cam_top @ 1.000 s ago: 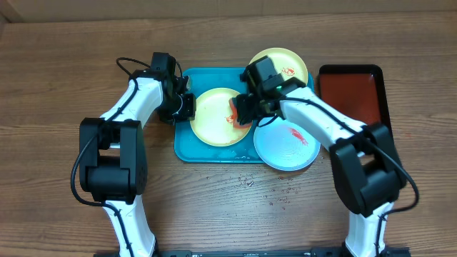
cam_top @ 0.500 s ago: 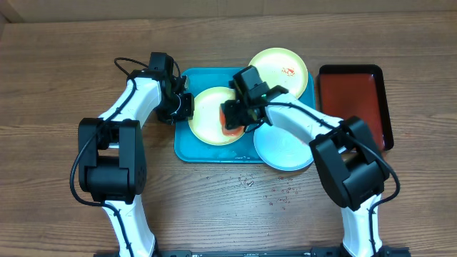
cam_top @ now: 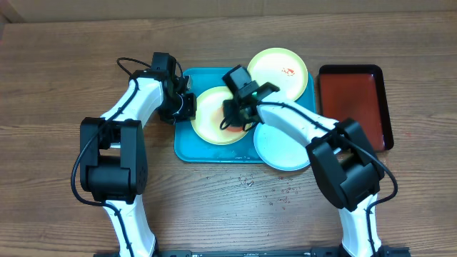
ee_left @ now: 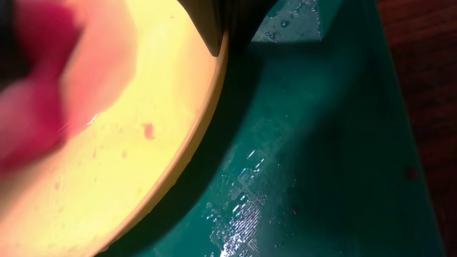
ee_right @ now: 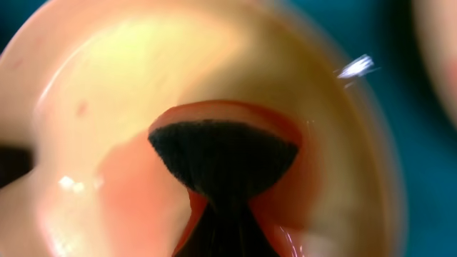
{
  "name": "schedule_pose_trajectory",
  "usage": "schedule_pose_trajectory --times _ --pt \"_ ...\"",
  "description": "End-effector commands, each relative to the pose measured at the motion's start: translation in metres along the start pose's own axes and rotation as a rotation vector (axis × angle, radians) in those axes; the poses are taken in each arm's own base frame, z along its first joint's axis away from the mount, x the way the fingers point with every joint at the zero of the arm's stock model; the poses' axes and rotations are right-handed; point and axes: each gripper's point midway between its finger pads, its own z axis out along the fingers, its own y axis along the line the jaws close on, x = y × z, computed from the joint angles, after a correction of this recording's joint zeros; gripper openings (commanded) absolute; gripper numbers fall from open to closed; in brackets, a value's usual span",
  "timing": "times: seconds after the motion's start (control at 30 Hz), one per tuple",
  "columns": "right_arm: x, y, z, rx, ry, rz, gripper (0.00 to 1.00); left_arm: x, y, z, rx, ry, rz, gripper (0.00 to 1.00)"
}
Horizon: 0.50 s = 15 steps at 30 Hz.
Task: Clean dirty plates on tray and stack at the side
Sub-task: 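Scrub the left-held yellow plate with the sponge in the right gripper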
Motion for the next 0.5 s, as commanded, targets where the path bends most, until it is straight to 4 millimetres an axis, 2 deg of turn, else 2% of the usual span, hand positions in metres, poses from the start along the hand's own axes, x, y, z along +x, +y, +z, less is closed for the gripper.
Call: schedule_pose_trajectory --times 0.0,0.13,0.27,0.37,0.47 --pt "-0.023 -0.039 0.007 0.135 -0.071 0.034 0.04 0.004 0.002 0.008 -0.003 0.024 0.027 0.04" --pt "-0.036 -0.036 0.007 0.121 -0.128 0.035 0.04 0.006 0.002 0.008 -0.003 0.032 0.064 0.04" --pt "-0.045 -0.009 0.012 0.001 -0.155 0.022 0.04 0.006 0.002 0.008 -0.001 0.032 0.064 0.04" --pt "-0.030 0.017 0.026 -0.127 -0.090 0.000 0.04 0.006 0.002 0.008 0.000 0.032 0.068 0.04" --pt "-0.014 0.044 0.025 -0.244 -0.022 -0.026 0.04 0.006 0.002 0.008 0.000 0.031 0.068 0.04"
